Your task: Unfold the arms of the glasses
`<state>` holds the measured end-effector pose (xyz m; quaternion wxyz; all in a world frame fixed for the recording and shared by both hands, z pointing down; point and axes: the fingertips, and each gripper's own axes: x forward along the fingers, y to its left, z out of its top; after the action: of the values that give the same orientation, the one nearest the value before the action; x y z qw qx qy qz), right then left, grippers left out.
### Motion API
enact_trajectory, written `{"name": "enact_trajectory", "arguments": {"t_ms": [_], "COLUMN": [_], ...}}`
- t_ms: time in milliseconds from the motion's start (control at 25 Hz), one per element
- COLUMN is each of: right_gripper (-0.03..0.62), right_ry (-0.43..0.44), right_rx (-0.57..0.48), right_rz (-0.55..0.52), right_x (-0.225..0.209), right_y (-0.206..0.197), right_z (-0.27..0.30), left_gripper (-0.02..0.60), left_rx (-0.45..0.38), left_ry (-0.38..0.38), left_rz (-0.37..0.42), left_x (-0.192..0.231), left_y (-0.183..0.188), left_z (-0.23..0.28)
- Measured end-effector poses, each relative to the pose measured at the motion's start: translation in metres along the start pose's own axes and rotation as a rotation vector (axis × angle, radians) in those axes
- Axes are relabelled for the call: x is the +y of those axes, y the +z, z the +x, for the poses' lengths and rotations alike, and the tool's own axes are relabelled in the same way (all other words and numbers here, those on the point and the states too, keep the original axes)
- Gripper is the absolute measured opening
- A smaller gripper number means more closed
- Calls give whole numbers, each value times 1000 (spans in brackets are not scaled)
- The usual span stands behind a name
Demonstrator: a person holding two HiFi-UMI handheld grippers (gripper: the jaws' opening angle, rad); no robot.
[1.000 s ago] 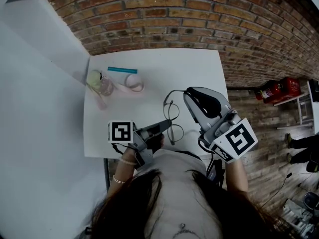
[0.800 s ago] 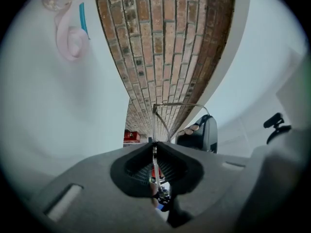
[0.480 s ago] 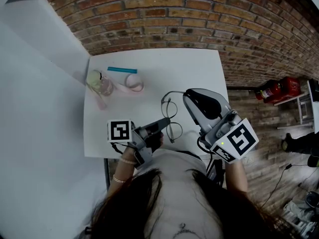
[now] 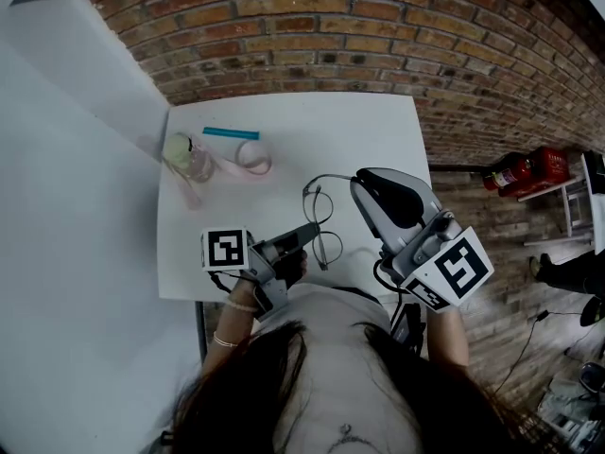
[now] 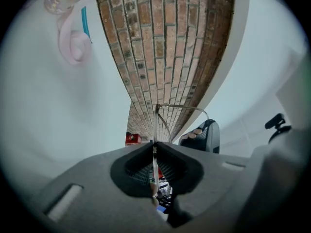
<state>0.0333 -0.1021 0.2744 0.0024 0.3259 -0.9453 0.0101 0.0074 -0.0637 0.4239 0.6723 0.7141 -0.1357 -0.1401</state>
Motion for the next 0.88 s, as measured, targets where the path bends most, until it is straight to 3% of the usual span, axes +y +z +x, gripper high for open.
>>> {"name": "enact_trajectory", "arguments": {"t_ms": [480,880], "right_gripper": [35,8], "right_ry": [-38,-21], "right_rx": [-2,46], "right_rz": [17,19], "right_x": [-8,0], "right_y": [-2,-19], "right_z": [-6,1], "left_gripper": [21,21], "left_rx": [-36,-41], "left_ry": [7,-2], "left_rz": [2,7], "left_x": [1,-5], "left_y": [8,9], "left_z": [-6,-3]}}
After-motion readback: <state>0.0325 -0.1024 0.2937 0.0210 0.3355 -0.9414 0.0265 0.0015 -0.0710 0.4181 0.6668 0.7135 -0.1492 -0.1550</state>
